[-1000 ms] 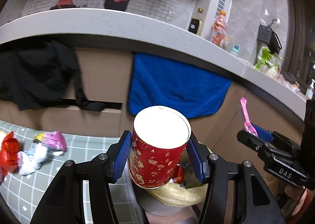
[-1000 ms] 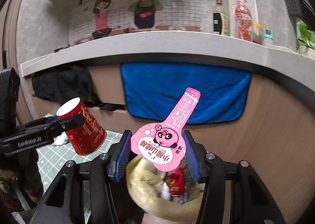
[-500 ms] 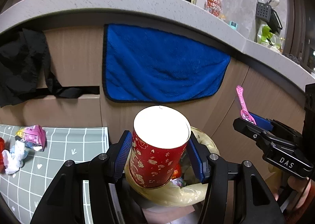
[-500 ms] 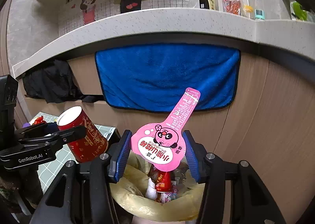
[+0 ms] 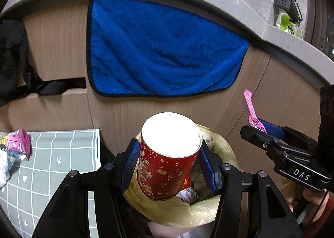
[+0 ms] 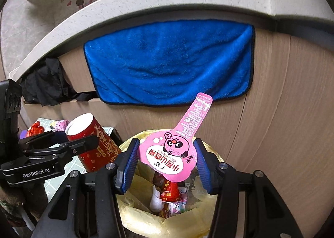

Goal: Collect trash
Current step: 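Open both tools to drop the cup and wrapper into the bin, then move both tools back to the table toward the sponge and packets, then grasp the purple-pink sponge with the left tool, then grasp the red snack packets with the right tool while the left tool holds the sponge, then carry the sponge and red packets with both tools over the bin, then open both tools to drop the sponge and packets into the bin, then move both tools back to the table toward the red bag and tissue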

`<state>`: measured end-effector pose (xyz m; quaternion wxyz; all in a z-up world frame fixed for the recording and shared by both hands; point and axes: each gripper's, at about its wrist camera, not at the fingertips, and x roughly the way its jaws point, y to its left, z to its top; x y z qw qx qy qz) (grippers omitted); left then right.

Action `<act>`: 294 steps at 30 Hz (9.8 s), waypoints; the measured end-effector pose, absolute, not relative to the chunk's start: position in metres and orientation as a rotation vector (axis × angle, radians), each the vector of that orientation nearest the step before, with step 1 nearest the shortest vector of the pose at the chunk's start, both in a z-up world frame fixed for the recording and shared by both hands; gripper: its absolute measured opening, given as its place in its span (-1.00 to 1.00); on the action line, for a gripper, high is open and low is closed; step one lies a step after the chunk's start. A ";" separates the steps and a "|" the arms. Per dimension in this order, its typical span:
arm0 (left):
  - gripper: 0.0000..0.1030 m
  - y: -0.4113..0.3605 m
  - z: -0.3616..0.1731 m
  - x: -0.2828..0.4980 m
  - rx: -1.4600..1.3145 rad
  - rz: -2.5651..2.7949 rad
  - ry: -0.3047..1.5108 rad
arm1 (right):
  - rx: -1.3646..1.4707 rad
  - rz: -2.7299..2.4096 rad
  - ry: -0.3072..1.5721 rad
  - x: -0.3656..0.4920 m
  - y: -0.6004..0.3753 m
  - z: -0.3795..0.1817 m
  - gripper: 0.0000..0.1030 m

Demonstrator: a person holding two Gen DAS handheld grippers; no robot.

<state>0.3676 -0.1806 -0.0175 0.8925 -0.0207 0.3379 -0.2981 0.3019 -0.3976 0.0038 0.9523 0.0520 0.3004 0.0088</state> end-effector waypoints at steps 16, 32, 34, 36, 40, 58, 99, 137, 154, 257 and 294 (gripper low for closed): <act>0.40 -0.174 -0.037 0.388 -0.133 -0.689 0.790 | 0.154 0.016 0.645 0.314 -0.402 -0.010 0.09; 0.41 -0.052 0.004 0.349 -0.152 -0.483 0.650 | 0.149 0.055 0.583 0.286 -0.350 0.017 0.09; 0.41 -0.033 0.010 0.342 -0.145 -0.451 0.627 | 0.131 0.084 0.579 0.284 -0.331 0.021 0.09; 0.41 -0.015 0.016 0.334 -0.133 -0.419 0.601 | 0.114 0.107 0.573 0.282 -0.313 0.024 0.09; 0.41 0.026 0.022 0.323 -0.141 -0.390 0.579 | 0.095 0.151 0.571 0.284 -0.274 0.027 0.09; 0.42 0.298 -0.049 0.334 -0.429 -0.014 0.618 | -0.070 0.411 0.676 0.305 -0.070 -0.004 0.09; -0.34 0.423 -0.076 0.218 -0.574 0.162 0.660 | -0.480 0.663 0.692 0.410 0.253 -0.068 0.09; -0.35 0.426 -0.074 0.197 -0.602 0.164 0.625 | -0.171 0.677 0.949 0.352 0.196 -0.095 0.28; 0.33 0.398 -0.072 0.210 -0.517 0.061 0.650 | -0.164 0.671 0.892 0.396 0.207 -0.093 0.27; -0.38 -0.173 -0.009 0.362 -0.067 -0.598 0.673 | 0.248 0.151 0.643 0.315 -0.405 0.001 -0.61; 0.26 0.033 -0.007 0.337 -0.160 -0.353 0.633 | 0.192 0.214 0.611 0.299 -0.313 0.007 0.38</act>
